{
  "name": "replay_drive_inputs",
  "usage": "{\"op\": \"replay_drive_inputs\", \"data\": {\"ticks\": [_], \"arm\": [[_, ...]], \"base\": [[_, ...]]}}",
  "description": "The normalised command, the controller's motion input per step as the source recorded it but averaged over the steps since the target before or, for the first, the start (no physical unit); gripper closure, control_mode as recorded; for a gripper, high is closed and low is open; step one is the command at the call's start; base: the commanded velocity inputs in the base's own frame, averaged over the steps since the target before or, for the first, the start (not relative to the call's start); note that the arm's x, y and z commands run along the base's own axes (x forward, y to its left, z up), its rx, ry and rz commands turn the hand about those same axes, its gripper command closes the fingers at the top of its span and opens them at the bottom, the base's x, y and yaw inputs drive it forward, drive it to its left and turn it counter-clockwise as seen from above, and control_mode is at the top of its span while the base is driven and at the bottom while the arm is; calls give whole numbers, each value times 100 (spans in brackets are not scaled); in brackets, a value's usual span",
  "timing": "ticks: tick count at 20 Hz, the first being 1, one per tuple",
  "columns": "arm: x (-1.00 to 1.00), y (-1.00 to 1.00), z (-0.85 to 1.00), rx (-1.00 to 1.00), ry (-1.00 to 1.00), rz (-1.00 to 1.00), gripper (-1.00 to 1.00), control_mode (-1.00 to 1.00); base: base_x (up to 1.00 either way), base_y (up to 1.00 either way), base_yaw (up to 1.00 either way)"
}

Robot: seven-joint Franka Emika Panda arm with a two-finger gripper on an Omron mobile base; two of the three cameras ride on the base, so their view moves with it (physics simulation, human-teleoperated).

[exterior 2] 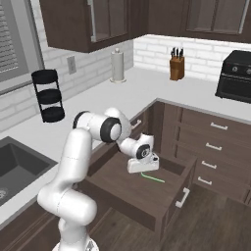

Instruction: Take a straw from the drawer in front and place it inside the glass cup on the dining counter.

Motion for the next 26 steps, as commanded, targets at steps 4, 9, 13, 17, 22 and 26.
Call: {"op": "replay_drive_inputs", "data": {"ticks": [4,9,13,17,22,26], "arm": [[-62,7,91,1,-12,-1,100,-100],[-73,17,100,0,-22,-7,100,-100],[-39,18,100,0,-18,-12,100,-100],[-13,18,100,-7,-13,-15,100,-100],[-2,16,100,-8,-1,-17,100,-100],[-5,16,100,-2,0,-14,100,-100]], "base": [[0,0,0],[0,0,0],[0,0,0],[0,0,0],[0,0,0],[0,0,0]]}}
